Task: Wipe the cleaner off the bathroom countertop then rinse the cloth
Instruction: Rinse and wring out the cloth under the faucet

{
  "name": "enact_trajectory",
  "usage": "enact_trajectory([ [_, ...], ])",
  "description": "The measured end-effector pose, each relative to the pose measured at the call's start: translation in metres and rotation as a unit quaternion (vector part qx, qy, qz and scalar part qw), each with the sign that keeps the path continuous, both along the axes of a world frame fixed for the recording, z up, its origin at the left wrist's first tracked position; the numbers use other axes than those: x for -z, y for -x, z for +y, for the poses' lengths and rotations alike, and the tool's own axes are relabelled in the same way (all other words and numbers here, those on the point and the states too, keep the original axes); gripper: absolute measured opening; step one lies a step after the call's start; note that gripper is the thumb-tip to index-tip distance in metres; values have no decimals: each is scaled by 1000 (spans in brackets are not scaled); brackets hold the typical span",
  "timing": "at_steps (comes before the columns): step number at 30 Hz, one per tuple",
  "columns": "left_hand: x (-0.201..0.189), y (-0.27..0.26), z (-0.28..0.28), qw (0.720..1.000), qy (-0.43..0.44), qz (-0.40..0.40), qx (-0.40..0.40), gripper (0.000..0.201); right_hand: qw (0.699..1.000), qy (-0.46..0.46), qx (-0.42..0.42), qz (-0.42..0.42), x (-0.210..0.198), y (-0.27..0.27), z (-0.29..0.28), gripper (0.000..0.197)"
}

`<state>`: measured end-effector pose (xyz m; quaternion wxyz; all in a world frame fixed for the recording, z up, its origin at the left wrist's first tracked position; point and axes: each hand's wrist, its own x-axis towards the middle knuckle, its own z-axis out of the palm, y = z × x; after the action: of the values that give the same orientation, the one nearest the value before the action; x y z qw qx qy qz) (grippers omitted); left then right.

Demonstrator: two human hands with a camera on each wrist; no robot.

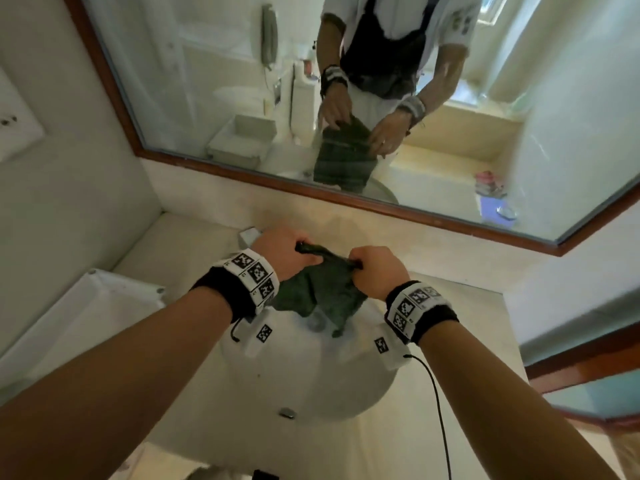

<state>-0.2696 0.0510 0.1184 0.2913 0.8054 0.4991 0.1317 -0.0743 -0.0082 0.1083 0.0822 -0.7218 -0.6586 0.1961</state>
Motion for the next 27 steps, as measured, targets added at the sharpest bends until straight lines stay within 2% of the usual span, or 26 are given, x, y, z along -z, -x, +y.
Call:
enact_trajectory([
  [2, -19, 2, -2, 999, -35, 21, 6, 18, 1000, -17, 4, -13, -14, -6, -1, 16],
  [6, -52, 8, -1, 992, -103, 68, -3, 16, 998, -53, 35, 17, -46, -9, -4, 14],
  [9, -76, 11, 5, 990, -117, 75, 1, 16, 994, -75, 47, 58, -70, -3, -2, 22],
  [14, -120, 4, 12, 998, -35, -44, -3, 14, 974, -57, 75, 207, -116, 19, 5, 19],
  [16, -138, -2, 14, 994, 23, -107, 0, 22, 978, -51, 54, 197, -134, 31, 11, 18],
  [18, -152, -8, 14, 980, 90, -175, 7, 35, 987, -37, 35, 151, -151, 41, 14, 36],
  [19, -160, -9, 13, 974, 112, -198, 11, 40, 988, -40, 27, 149, -160, 45, 15, 37],
  [22, -183, -8, 12, 962, 129, -238, 22, 47, 982, -112, 36, 147, -176, 48, 14, 27],
  [23, -186, -5, 15, 964, 120, -237, 23, 49, 978, -143, 49, 144, -181, 47, 15, 23],
  [24, -187, -2, 18, 974, 93, -204, 30, 52, 974, -168, 55, 142, -186, 45, 15, 23],
  [26, -180, 6, 23, 992, 37, -98, 67, 77, 970, -185, 65, 146, -199, 45, 21, 21],
  [27, -174, 7, 22, 994, 39, -54, 85, 90, 966, -188, 73, 160, -205, 44, 24, 18],
])
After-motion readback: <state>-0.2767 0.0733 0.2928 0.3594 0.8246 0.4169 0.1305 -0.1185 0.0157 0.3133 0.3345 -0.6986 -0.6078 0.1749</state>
